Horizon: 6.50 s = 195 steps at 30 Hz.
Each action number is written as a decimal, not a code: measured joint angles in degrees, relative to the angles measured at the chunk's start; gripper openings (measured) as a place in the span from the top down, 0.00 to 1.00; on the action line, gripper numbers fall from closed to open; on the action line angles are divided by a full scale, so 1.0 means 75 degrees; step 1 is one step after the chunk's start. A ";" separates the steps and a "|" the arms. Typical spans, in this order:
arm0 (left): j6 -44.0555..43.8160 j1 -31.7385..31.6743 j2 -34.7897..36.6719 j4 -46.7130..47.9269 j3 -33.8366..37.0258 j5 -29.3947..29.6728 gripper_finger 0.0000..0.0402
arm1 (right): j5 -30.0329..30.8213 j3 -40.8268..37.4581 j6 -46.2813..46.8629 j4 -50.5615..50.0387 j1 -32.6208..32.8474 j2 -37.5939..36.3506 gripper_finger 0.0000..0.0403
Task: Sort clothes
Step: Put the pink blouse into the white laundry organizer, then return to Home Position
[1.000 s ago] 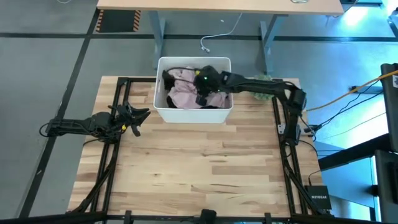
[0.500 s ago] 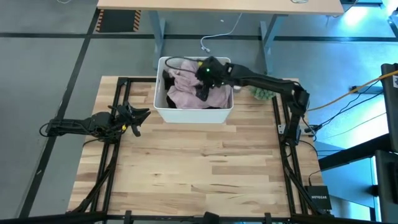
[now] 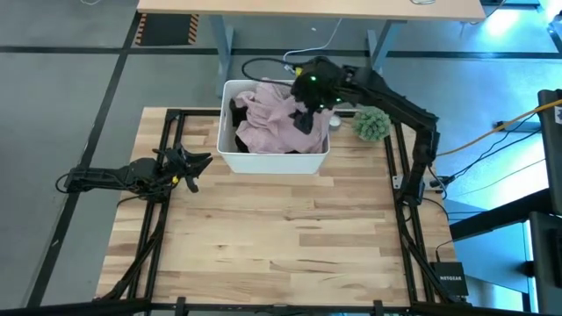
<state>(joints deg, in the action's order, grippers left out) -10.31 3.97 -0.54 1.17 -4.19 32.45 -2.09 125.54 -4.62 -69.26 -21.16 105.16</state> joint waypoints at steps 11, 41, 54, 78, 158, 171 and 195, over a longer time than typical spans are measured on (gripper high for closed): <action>0.0034 0.0000 0.0003 -0.0050 0.0000 -0.0003 0.83 | 0.0594 -0.0552 0.0099 -0.1102 0.0964 -0.1490 0.29; 0.0675 0.0006 0.0003 0.0055 0.0003 -0.2445 1.00 | -0.0564 -1.5480 0.1832 0.8795 0.2375 -1.2541 0.95; 0.0887 0.0006 0.0006 -0.0078 0.0010 -0.2445 1.00 | -0.0081 -1.6267 0.1795 0.8406 0.2372 -1.4011 0.96; 0.0831 -0.0015 0.0032 -0.0551 0.0487 -0.2221 0.98 | 0.0262 -1.6504 0.1770 0.8835 0.2369 -1.3804 0.87; 0.0833 -0.0014 0.0029 -0.0547 0.0487 -0.2224 0.98 | 0.0255 -1.6498 0.1768 0.8835 0.2372 -1.3804 0.87; 0.0833 -0.0015 0.0029 -0.0548 0.0487 -0.2224 0.98 | 0.0252 -1.6498 0.1768 0.8834 0.2372 -1.3804 0.87; 0.0833 -0.0012 0.0029 -0.0546 0.0487 -0.2224 0.98 | 0.0253 -1.6498 0.1768 0.8834 0.2371 -1.3804 0.87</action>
<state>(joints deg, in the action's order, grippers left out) -4.05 3.88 -0.32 -2.93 -0.54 15.77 -0.20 1.80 8.64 -3.01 -3.38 1.63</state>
